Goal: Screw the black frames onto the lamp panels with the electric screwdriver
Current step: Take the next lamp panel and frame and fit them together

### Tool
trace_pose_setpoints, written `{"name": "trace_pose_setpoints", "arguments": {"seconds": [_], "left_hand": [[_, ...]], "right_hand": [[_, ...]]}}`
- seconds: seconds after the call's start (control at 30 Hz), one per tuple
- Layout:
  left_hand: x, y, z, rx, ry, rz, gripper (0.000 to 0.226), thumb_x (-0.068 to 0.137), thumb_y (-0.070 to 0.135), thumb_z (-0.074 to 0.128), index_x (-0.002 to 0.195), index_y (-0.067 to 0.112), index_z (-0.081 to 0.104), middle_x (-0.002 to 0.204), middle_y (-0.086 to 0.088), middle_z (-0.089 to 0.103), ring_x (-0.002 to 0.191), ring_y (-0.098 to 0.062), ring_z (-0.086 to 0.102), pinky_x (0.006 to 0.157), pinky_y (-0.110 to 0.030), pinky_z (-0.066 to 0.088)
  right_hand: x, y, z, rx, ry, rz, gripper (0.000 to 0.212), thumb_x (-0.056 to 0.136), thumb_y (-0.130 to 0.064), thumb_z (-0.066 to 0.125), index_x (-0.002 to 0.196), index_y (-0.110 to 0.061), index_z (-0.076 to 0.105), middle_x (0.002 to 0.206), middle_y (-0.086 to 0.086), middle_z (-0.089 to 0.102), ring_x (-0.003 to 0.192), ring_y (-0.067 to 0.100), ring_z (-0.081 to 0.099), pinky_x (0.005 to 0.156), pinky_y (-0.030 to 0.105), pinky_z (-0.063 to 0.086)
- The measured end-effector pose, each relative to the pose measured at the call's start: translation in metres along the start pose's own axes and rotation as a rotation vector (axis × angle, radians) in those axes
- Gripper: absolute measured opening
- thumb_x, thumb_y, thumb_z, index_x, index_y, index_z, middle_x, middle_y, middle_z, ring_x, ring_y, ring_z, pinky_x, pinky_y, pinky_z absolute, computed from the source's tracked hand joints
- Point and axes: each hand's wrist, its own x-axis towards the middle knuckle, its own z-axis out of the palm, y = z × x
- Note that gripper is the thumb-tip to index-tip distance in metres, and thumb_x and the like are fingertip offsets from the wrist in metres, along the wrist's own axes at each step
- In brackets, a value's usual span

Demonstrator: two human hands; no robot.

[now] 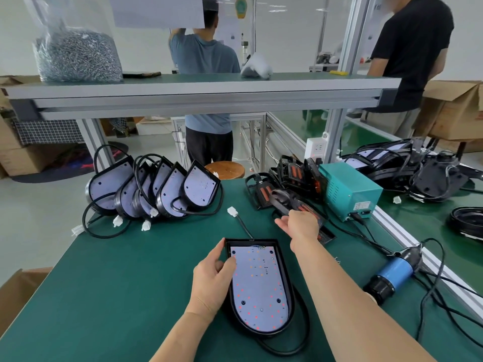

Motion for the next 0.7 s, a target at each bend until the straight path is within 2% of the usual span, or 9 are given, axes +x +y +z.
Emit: {"name": "trace_pose_setpoints", "arguments": {"seconds": [0.07, 0.13, 0.23, 0.33, 0.43, 0.5, 0.57, 0.63, 0.7], "left_hand": [[0.000, 0.001, 0.000, -0.005, 0.000, -0.005, 0.055, 0.094, 0.018, 0.061, 0.147, 0.025, 0.048, 0.054, 0.010, 0.027, 0.056, -0.010, 0.028, 0.051, -0.015, 0.030], [0.001, 0.001, 0.001, -0.004, 0.004, -0.008, 0.054, 0.095, 0.019, 0.061, 0.147, 0.025, 0.048, 0.055, 0.009, 0.028, 0.057, -0.010, 0.030, 0.053, -0.015, 0.032], [0.001, 0.000, 0.002, -0.013, 0.007, -0.023, 0.051, 0.096, 0.021, 0.060, 0.146, 0.026, 0.050, 0.058, 0.008, 0.031, 0.059, -0.010, 0.032, 0.055, -0.018, 0.033], [0.001, 0.002, 0.002, -0.033, -0.003, -0.028, 0.048, 0.098, 0.024, 0.059, 0.145, 0.024, 0.052, 0.069, 0.004, 0.045, 0.066, -0.008, 0.042, 0.064, -0.022, 0.040], [-0.001, 0.005, 0.002, -0.057, -0.009, -0.024, 0.044, 0.099, 0.028, 0.058, 0.143, 0.024, 0.055, 0.084, 0.006, 0.063, 0.075, -0.005, 0.054, 0.071, -0.017, 0.047], [-0.001, 0.006, 0.001, -0.058, -0.008, -0.013, 0.041, 0.100, 0.030, 0.057, 0.140, 0.024, 0.059, 0.090, 0.007, 0.069, 0.076, -0.002, 0.056, 0.072, -0.011, 0.048], [-0.001, 0.006, 0.001, -0.040, -0.008, -0.015, 0.040, 0.100, 0.032, 0.056, 0.139, 0.024, 0.060, 0.094, 0.007, 0.074, 0.078, -0.001, 0.058, 0.075, -0.011, 0.048], [0.000, 0.006, 0.001, -0.028, 0.011, -0.019, 0.040, 0.100, 0.032, 0.056, 0.139, 0.024, 0.060, 0.102, 0.013, 0.076, 0.087, 0.006, 0.063, 0.082, -0.013, 0.050], [0.000, 0.006, 0.002, -0.019, 0.033, -0.019, 0.040, 0.100, 0.031, 0.057, 0.139, 0.023, 0.060, 0.107, 0.020, 0.073, 0.098, 0.013, 0.062, 0.088, -0.015, 0.046]], "right_hand": [[-0.001, -0.002, -0.004, -0.037, 0.044, -0.049, 0.018, 0.102, -0.009, 0.047, 0.096, -0.004, 0.063, 0.079, 0.007, 0.074, 0.058, 0.014, 0.073, 0.085, 0.038, 0.062], [-0.001, -0.002, -0.009, -0.012, 0.084, -0.139, 0.019, 0.102, -0.015, 0.049, 0.086, -0.014, 0.059, 0.070, 0.006, 0.073, 0.059, 0.015, 0.074, 0.086, 0.037, 0.061], [-0.007, -0.005, -0.014, 0.001, 0.067, -0.222, 0.016, 0.102, -0.017, 0.054, 0.089, -0.012, 0.061, 0.078, 0.011, 0.074, 0.059, 0.015, 0.073, 0.079, 0.034, 0.061], [-0.018, -0.010, -0.017, -0.044, 0.040, -0.311, 0.011, 0.096, -0.014, 0.064, 0.087, -0.008, 0.064, 0.077, 0.014, 0.072, 0.056, 0.014, 0.068, 0.066, 0.029, 0.060], [-0.027, -0.012, -0.022, -0.174, 0.006, -0.389, 0.007, 0.091, -0.007, 0.066, 0.087, -0.011, 0.063, 0.075, 0.009, 0.068, 0.052, 0.005, 0.063, 0.055, 0.022, 0.055], [-0.032, -0.010, -0.028, -0.269, -0.050, -0.423, 0.015, 0.090, -0.002, 0.062, 0.090, -0.016, 0.059, 0.076, 0.006, 0.064, 0.050, 0.003, 0.060, 0.051, 0.020, 0.051], [-0.039, -0.009, -0.034, -0.375, -0.114, -0.460, 0.025, 0.090, -0.001, 0.059, 0.093, -0.026, 0.054, 0.076, 0.002, 0.059, 0.052, 0.008, 0.059, 0.052, 0.026, 0.050], [-0.045, -0.007, -0.040, -0.484, -0.190, -0.500, 0.034, 0.091, -0.005, 0.060, 0.100, -0.035, 0.048, 0.074, 0.000, 0.055, 0.058, 0.013, 0.055, 0.060, 0.035, 0.048], [-0.051, -0.004, -0.046, -0.599, -0.268, -0.517, 0.047, 0.093, -0.009, 0.060, 0.121, -0.042, 0.041, 0.074, 0.001, 0.054, 0.060, 0.011, 0.051, 0.065, 0.036, 0.043]]}}
